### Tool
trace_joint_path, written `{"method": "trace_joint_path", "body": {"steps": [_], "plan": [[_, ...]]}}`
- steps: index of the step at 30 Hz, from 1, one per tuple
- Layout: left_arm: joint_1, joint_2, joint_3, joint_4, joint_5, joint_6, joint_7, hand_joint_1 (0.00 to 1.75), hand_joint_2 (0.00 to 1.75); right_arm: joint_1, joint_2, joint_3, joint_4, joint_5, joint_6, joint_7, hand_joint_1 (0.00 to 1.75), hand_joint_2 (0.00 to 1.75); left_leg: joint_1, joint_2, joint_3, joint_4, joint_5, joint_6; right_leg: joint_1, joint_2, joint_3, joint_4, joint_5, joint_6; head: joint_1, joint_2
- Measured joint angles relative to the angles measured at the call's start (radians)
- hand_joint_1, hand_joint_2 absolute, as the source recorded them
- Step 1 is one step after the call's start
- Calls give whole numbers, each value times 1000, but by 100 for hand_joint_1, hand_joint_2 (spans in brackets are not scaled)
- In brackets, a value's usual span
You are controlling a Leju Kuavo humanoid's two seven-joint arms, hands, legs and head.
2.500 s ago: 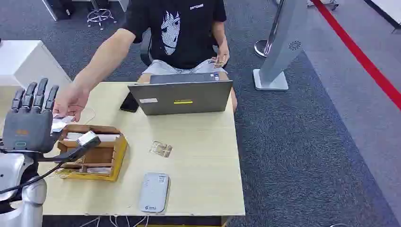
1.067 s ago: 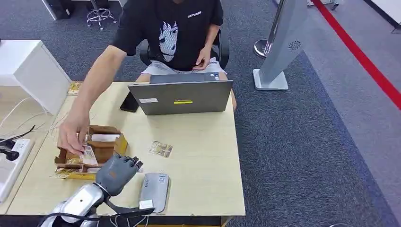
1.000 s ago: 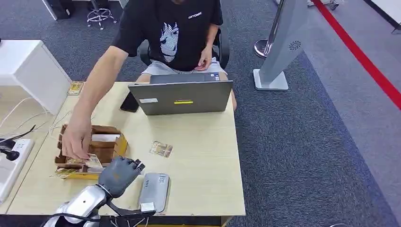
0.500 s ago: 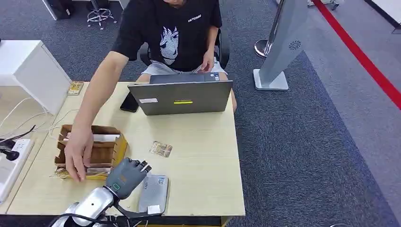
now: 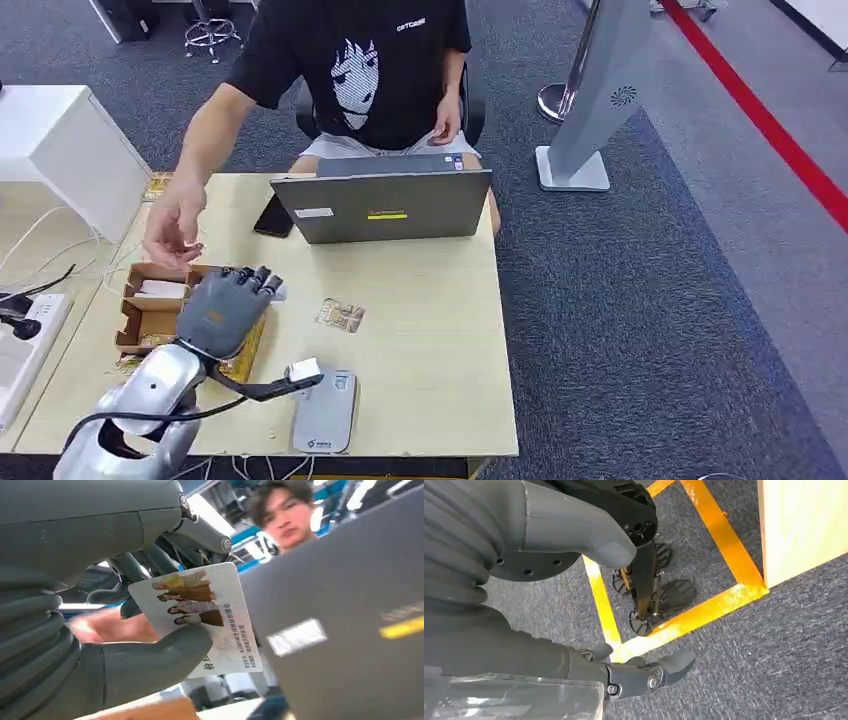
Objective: Pass the card to the sensor for recognition and then transmit it.
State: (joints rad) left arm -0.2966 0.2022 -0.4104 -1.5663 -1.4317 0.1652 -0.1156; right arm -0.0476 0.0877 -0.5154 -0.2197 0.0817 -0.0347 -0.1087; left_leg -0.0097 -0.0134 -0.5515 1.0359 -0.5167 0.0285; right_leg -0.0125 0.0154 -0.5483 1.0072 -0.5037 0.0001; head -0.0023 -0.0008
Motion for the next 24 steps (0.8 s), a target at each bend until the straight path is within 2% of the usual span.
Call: {"method": "trace_joint_path", "body": {"steps": [7,17,18,19,20,24], "plan": [[-58,6,88,32,-3,-8,-10,175,175,0,4,-1,0,20,2,0,0,175,0,0,0,0,0,0,0,0,0,0,0,0,0,0],[-70,13,168,64,8,-9,-8,175,175,0,10,-4,0,32,5,0,0,175,0,0,0,0,0,0,0,0,0,0,0,0,0,0],[-69,13,177,65,15,-8,-8,159,175,0,10,-4,0,34,5,0,0,175,0,0,-1,0,0,0,0,0,0,0,0,0,0,0],[-67,13,187,66,23,-8,-8,28,175,0,11,-5,0,34,4,0,0,175,0,0,-1,0,0,0,0,0,0,0,0,0,0,0],[-63,14,199,67,31,-9,-11,0,175,0,11,-7,0,34,4,1,0,175,0,1,-1,0,0,0,0,1,0,0,0,0,0,0],[-31,17,259,67,61,-13,-24,0,175,0,14,-12,0,38,4,3,0,175,0,1,-1,0,0,0,0,1,0,0,0,0,0,0]]}}
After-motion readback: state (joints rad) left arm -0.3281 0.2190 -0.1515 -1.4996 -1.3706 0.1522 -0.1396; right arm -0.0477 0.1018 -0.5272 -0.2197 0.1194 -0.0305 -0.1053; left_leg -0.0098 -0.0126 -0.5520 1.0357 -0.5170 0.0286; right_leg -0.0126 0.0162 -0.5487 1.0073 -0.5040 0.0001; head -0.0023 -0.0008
